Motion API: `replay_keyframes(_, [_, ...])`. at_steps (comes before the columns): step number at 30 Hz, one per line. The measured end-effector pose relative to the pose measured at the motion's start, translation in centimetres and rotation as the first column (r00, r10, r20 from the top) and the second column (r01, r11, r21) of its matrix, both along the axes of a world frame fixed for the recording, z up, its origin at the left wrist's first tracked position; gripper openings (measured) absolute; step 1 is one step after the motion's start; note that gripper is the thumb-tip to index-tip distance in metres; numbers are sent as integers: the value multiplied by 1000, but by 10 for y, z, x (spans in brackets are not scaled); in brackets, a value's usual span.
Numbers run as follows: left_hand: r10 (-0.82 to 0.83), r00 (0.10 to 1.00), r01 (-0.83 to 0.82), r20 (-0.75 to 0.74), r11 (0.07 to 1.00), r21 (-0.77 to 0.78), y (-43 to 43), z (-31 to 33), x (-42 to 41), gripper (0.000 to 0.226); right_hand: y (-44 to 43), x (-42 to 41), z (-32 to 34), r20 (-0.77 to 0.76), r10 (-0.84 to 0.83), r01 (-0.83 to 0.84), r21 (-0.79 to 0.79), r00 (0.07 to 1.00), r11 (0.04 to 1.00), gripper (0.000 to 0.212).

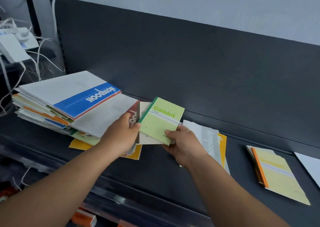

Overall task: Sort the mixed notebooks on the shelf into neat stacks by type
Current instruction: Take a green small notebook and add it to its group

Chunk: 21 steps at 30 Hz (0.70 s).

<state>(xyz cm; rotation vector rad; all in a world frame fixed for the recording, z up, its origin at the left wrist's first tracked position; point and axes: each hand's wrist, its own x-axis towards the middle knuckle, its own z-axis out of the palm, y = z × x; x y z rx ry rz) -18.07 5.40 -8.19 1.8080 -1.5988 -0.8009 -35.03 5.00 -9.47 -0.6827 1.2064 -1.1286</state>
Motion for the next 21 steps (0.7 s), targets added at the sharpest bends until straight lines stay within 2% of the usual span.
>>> replay_keyframes(3, [63, 938, -13, -340, 989, 149, 2, 8, -34, 23, 13, -35, 6, 14, -28, 28, -28, 1000, 999, 30])
replay_keyframes(5, [58, 885, 45, -463, 977, 209, 5, 10, -60, 29, 24, -63, 8, 0, -48, 48, -30, 999, 998, 30])
replay_keyframes(8, [-71, 882, 184, -466, 962, 201, 11, 8, -104, 50, 40, -112, 8, -77, -94, 91, -36, 993, 995, 31])
replay_keyframes(11, [-214, 884, 308, -415, 935, 175, 23, 9, -155, 58, 58, -165, 5, -239, -153, 144, -56, 959, 988, 27])
replay_keyframes(14, [-293, 870, 380, -397, 912, 158, 33, 7, -207, 62, 76, -215, 2, -426, -213, 213, -49, 879, 976, 22])
replay_keyframes(19, [-344, 864, 419, -367, 896, 147, 45, -7, -284, 67, 98, -281, -3, -649, -271, 290, -81, 711, 954, 39])
replay_keyframes(21, [-341, 875, 407, -344, 902, 142, 49, -13, -309, 64, 106, -299, -5, -707, -258, 283, -85, 659, 955, 32])
